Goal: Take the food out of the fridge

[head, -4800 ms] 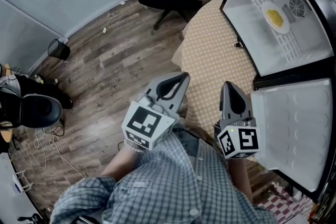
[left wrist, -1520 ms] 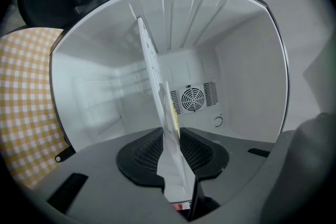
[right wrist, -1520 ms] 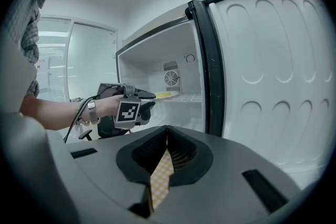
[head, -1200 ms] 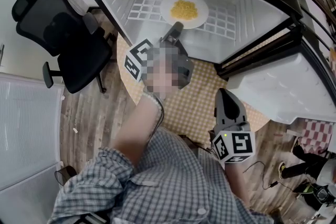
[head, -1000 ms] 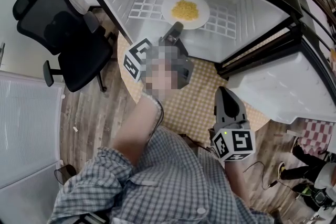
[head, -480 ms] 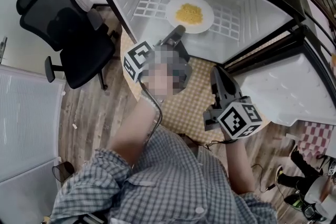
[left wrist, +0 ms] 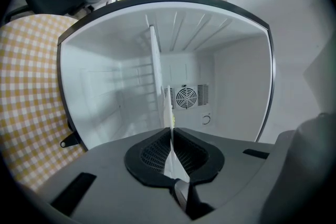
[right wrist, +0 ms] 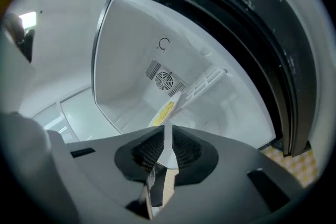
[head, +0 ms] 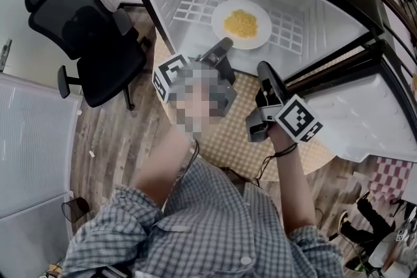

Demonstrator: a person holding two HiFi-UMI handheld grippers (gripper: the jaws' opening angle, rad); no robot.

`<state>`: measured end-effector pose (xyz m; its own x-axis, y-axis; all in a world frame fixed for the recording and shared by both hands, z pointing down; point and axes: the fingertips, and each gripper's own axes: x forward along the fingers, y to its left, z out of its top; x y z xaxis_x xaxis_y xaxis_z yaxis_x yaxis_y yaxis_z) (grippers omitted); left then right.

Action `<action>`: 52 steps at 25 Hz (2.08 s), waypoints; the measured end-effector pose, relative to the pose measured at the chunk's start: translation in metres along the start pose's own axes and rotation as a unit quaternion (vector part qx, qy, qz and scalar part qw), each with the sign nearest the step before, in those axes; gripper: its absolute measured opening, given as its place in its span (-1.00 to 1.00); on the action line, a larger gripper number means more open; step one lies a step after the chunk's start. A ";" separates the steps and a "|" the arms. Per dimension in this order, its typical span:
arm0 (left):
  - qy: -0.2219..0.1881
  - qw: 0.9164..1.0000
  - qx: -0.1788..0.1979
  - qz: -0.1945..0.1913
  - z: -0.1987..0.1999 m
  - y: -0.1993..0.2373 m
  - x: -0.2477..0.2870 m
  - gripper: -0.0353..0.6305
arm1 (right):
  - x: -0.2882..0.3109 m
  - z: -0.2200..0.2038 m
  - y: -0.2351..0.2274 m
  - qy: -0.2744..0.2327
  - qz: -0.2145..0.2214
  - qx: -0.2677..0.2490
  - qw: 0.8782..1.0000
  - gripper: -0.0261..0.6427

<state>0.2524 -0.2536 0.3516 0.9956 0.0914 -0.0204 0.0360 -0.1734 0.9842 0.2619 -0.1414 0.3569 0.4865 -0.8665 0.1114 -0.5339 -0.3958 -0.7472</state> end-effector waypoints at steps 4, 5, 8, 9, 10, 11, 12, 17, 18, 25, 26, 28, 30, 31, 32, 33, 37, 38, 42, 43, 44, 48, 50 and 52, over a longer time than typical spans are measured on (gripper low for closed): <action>0.006 1.000 0.001 -0.002 0.000 0.001 -0.003 -0.83 | 0.013 0.008 0.001 -0.020 0.022 0.052 0.998 -0.76; 0.008 1.000 0.002 -0.002 0.000 0.002 -0.004 -0.83 | 0.016 0.008 0.002 -0.024 0.031 0.068 0.997 -0.72; 0.011 1.000 0.002 -0.005 -0.001 0.002 -0.005 -0.83 | 0.024 0.009 0.003 -0.032 0.048 0.096 0.994 -0.70; 0.012 1.000 0.001 -0.007 -0.001 0.002 -0.005 -0.83 | 0.026 0.009 0.003 -0.034 0.051 0.107 0.992 -0.70; 0.013 1.000 0.000 -0.009 -0.002 0.002 -0.006 -0.83 | 0.028 0.009 0.004 -0.036 0.054 0.116 0.991 -0.70; 0.015 1.000 0.000 -0.010 -0.003 0.003 -0.006 -0.83 | 0.029 0.009 0.005 -0.037 0.056 0.121 0.990 -0.70; 0.016 1.000 0.000 -0.011 -0.004 0.003 -0.006 -0.84 | 0.031 0.008 0.005 -0.037 0.057 0.124 0.990 -0.70; 0.022 1.000 0.002 -0.013 -0.010 0.005 -0.011 -0.85 | 0.032 0.002 0.004 -0.027 0.047 0.118 0.992 -0.78; 0.021 1.000 0.003 -0.014 -0.010 0.005 -0.012 -0.85 | 0.031 0.001 0.005 -0.024 0.049 0.117 0.992 -0.78; 0.019 1.000 0.011 -0.018 -0.019 0.004 -0.027 -0.85 | 0.019 -0.008 0.012 -0.004 0.071 0.100 0.992 -0.78; 0.017 1.000 0.010 -0.022 -0.020 0.003 -0.030 -0.85 | 0.016 -0.010 0.013 0.001 0.073 0.092 0.993 -0.78; 0.010 1.000 0.009 -0.025 -0.023 0.002 -0.038 -0.85 | 0.010 -0.015 0.015 0.013 0.074 0.078 0.994 -0.78; 0.003 1.000 0.008 -0.028 -0.027 0.000 -0.047 -0.85 | 0.005 -0.020 0.017 0.024 0.078 0.067 0.994 -0.78; -0.002 1.000 0.008 -0.024 -0.028 0.001 -0.052 -0.85 | 0.003 -0.023 0.019 0.030 0.081 0.066 0.994 -0.78; -0.007 1.000 0.007 -0.016 -0.030 0.004 -0.057 -0.85 | 0.001 -0.027 0.021 0.036 0.085 0.067 0.993 -0.78; -0.011 1.000 0.007 -0.009 -0.032 0.007 -0.063 -0.85 | -0.002 -0.031 0.022 0.042 0.088 0.068 0.993 -0.78; -0.029 0.999 -0.002 -0.017 -0.038 0.011 -0.081 -0.85 | -0.010 -0.051 0.024 0.071 0.095 0.064 0.991 -0.78; -0.035 0.999 -0.003 -0.010 -0.038 0.014 -0.086 -0.85 | -0.010 -0.056 0.023 0.080 0.095 0.063 0.990 -0.78; -0.057 0.998 -0.010 0.016 -0.040 0.032 -0.106 -0.85 | -0.011 -0.080 0.020 0.117 0.091 0.069 0.987 -0.78; -0.061 0.998 -0.012 0.024 -0.042 0.038 -0.114 -0.85 | -0.013 -0.088 0.019 0.126 0.089 0.069 0.986 -0.78; -0.066 0.997 -0.014 0.031 -0.044 0.044 -0.121 -0.85 | -0.015 -0.097 0.018 0.136 0.086 0.069 0.985 -0.78; -0.082 0.995 -0.031 0.057 -0.050 0.069 -0.144 -0.85 | -0.019 -0.127 0.011 0.174 0.073 0.067 0.980 -0.78; -0.087 0.993 -0.039 0.074 -0.053 0.082 -0.154 -0.85 | -0.020 -0.141 0.007 0.193 0.066 0.067 0.977 -0.78; -0.091 0.992 -0.042 0.079 -0.054 0.092 -0.160 -0.85 | -0.021 -0.152 0.002 0.210 0.060 0.068 0.974 -0.78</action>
<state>0.0921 -0.2307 0.4550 0.9876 -0.1103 0.1118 -0.1217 -0.0875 0.9887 0.1454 -0.1707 0.4528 0.0857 -0.9630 0.2554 -0.4589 -0.2657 -0.8478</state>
